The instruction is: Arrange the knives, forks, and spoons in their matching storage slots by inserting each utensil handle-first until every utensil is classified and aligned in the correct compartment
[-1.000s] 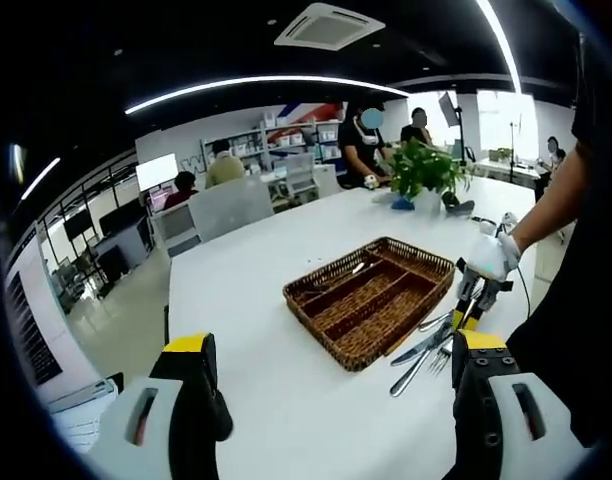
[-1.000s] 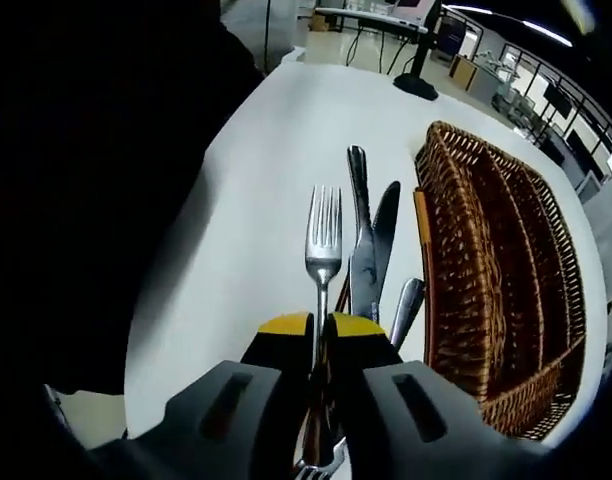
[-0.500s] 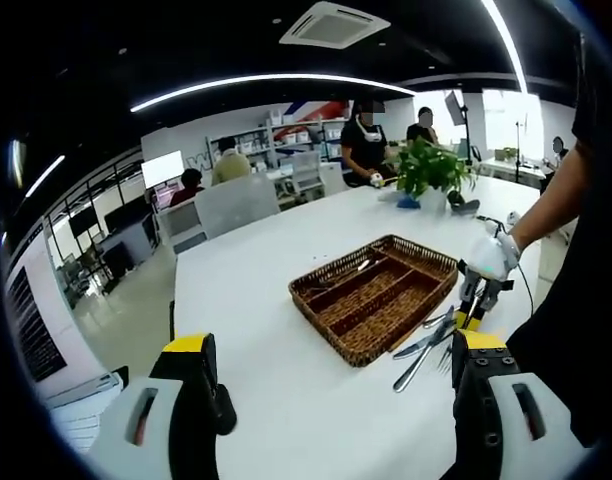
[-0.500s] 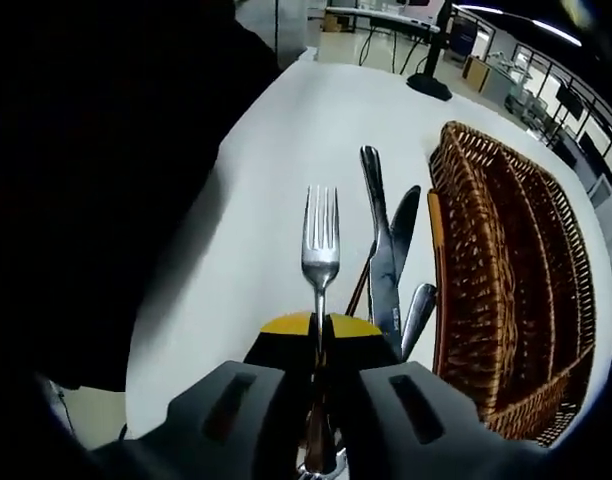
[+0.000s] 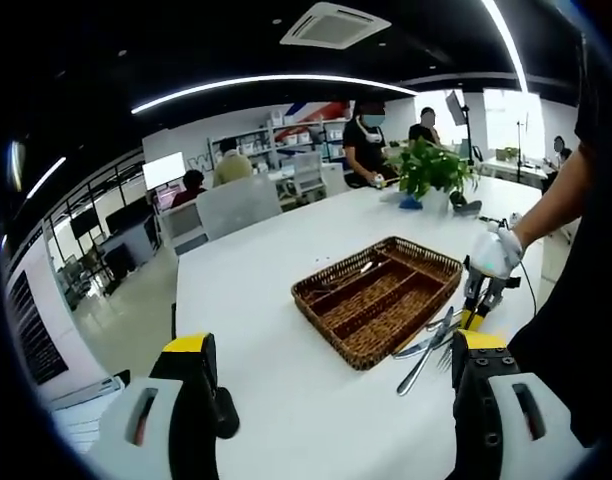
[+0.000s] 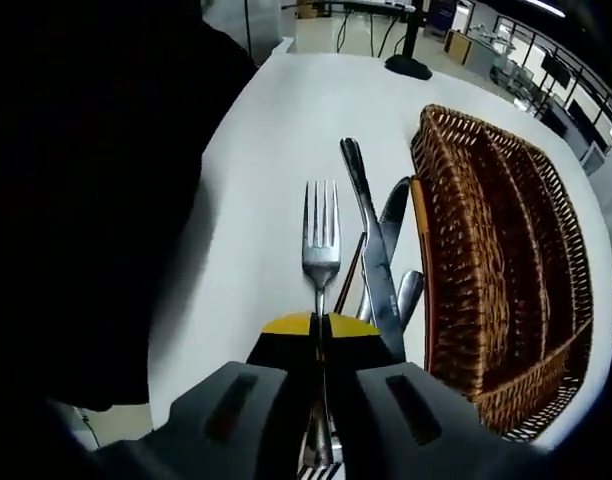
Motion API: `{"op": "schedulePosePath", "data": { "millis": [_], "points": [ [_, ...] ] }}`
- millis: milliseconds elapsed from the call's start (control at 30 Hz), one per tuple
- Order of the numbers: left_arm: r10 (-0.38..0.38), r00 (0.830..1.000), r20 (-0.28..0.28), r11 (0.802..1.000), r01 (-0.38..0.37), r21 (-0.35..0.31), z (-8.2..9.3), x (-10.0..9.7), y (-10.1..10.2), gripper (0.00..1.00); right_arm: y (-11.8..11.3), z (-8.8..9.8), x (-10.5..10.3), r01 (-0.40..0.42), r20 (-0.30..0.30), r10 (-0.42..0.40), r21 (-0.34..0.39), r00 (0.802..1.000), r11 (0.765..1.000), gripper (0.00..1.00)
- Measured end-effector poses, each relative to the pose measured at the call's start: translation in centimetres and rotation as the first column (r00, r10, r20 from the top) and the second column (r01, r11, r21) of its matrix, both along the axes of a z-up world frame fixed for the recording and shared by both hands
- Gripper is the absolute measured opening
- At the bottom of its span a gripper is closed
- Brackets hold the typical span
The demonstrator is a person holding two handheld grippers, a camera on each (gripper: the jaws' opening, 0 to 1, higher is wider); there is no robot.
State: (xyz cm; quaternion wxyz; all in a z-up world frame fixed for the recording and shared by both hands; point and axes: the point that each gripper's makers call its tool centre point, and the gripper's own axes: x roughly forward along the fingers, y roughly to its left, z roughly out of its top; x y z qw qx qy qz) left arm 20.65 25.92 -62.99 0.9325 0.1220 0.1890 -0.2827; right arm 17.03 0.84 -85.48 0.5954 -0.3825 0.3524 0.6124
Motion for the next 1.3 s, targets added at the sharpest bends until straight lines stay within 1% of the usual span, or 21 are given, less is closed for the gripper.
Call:
{"op": "schedulePosePath", "data": {
  "millis": [167,333,433,500,567,767,867,933,967,1067,1133,1167,1233,1300],
  "points": [
    [-0.004,1.0,0.008,1.0,0.004,-0.003,0.1,0.3,-0.1,1.0,0.0,1.3,0.0,-0.005,0.008,0.005,-0.007,1.0,1.0,0.0],
    [-0.012,1.0,0.002,1.0,0.012,-0.011,-0.2,0.5,-0.2,1.0,0.0,3.0,0.4,-0.008,0.033,0.009,-0.026,0.999,1.0,0.0],
    [-0.019,1.0,-0.004,1.0,0.019,-0.016,-0.2,0.5,-0.3,1.0,-0.1,4.5,0.5,0.02,0.028,-0.019,-0.035,0.999,0.999,0.0],
    [-0.025,1.0,-0.008,0.999,0.024,-0.022,-0.3,0.4,-0.3,1.0,-0.2,5.0,0.6,0.021,0.028,-0.019,-0.042,0.999,0.999,0.0],
    [-0.03,1.0,-0.01,0.999,0.03,-0.022,-0.4,0.5,-0.3,1.0,-0.4,5.8,0.6,0.024,0.031,-0.022,-0.056,0.999,0.998,0.0],
    [-0.044,0.999,-0.012,0.999,0.043,-0.025,-0.5,0.7,-0.4,1.0,-0.8,7.6,0.9,0.032,0.042,-0.029,-0.067,0.999,0.997,0.0],
    [-0.052,0.999,-0.009,0.998,0.051,-0.025,-0.4,0.7,-0.5,1.0,-0.8,8.7,1.0,0.043,0.042,-0.04,-0.064,0.998,0.997,0.0],
    [-0.055,0.998,-0.007,0.998,0.055,-0.025,-0.4,0.7,-0.6,1.0,-0.7,9.6,1.3,0.056,0.055,-0.053,-0.054,0.997,0.997,0.0],
    [-0.056,0.998,-0.006,0.998,0.056,-0.025,-0.3,0.8,-0.6,1.0,-0.7,10.2,1.4,0.05,0.068,-0.047,-0.055,0.997,0.997,0.0],
    [-0.058,0.998,-0.003,0.998,0.058,-0.026,-0.1,0.8,-0.7,1.0,-0.7,11.5,1.8,0.059,0.082,-0.054,-0.063,0.995,0.996,0.0],
    [-0.061,0.998,0.002,0.998,0.061,-0.03,0.0,1.0,-0.9,1.0,-0.7,12.6,2.1,0.065,0.104,-0.058,-0.069,0.993,0.995,0.0],
    [-0.062,0.998,0.003,0.998,0.062,-0.031,0.0,1.0,-1.0,1.0,-0.6,13.4,2.4,0.074,0.126,-0.064,-0.07,0.99,0.995,0.0],
    [-0.064,0.998,0.006,0.997,0.064,-0.036,0.0,1.2,-1.1,1.0,-0.4,14.5,2.4,0.088,0.124,-0.08,-0.066,0.989,0.994,0.0],
    [-0.067,0.998,0.01,0.997,0.068,-0.043,0.1,1.3,-1.5,1.0,-0.2,15.6,2.6,0.103,0.14,-0.094,-0.063,0.986,0.993,0.0]
  ]
}}
